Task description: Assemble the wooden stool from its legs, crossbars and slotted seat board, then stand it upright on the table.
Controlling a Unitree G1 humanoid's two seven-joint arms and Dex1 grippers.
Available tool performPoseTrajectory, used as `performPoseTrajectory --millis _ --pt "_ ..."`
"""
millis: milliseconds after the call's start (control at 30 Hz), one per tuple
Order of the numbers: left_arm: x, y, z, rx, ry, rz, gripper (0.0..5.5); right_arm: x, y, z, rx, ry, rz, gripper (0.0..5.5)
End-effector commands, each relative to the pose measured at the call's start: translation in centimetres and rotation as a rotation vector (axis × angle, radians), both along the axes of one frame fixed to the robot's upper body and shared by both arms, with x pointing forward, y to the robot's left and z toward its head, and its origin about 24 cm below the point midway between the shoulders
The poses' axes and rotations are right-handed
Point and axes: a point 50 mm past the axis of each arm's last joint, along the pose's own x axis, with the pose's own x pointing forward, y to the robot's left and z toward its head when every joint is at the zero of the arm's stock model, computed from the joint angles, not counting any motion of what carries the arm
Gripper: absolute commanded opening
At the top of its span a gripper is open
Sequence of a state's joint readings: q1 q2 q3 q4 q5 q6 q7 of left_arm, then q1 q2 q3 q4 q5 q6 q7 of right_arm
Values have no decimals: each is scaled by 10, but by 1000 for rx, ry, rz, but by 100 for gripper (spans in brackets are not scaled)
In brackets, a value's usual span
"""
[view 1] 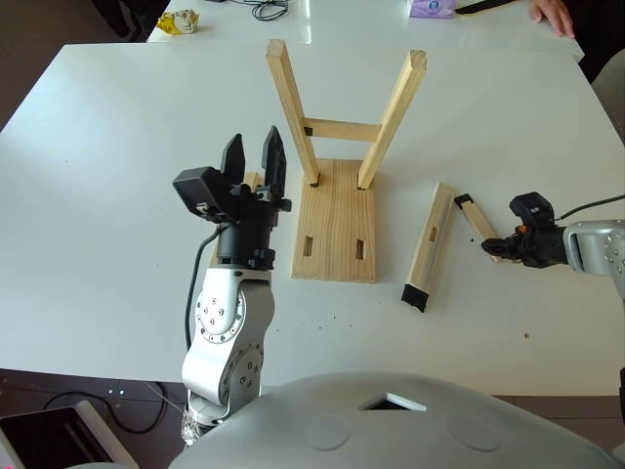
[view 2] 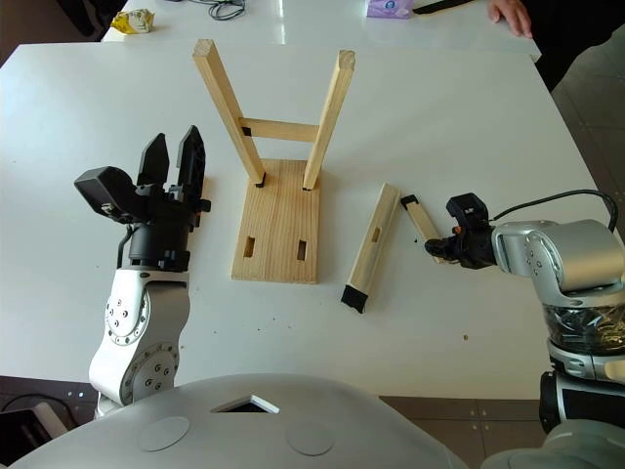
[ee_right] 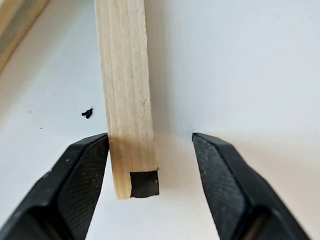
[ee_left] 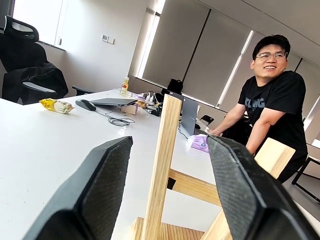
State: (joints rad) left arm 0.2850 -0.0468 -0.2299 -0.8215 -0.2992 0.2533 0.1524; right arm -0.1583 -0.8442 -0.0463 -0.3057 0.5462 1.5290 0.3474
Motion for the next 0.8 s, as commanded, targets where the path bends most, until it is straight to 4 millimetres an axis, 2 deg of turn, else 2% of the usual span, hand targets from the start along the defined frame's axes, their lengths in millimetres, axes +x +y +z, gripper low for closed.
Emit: performPoseTrajectory --millis 33,167,367,600,633,700,767,800 --pt "-2 1 -2 -21 15 26 276 -13 0 -17 10 100 0 281" --pt "-4 3 -2 -19 20 38 276 -15 1 -20 25 123 -11 229" --pt "-1 8 1 -6 5 34 276 -26 -4 -43 64 139 -90 134" --pt "2 10 0 -1 7 33 276 -13 -11 -62 76 42 -106 130" --pt "2 10 0 2 8 33 276 -7 -12 -63 82 4 -114 130" --pt "3 12 0 5 6 32 276 28 -11 -53 144 -166 -168 130" --pt "6 15 2 15 -5 16 276 74 10 -17 259 -366 -205 130" --pt "8 16 3 22 -13 0 276 89 20 0 300 -434 -207 130"
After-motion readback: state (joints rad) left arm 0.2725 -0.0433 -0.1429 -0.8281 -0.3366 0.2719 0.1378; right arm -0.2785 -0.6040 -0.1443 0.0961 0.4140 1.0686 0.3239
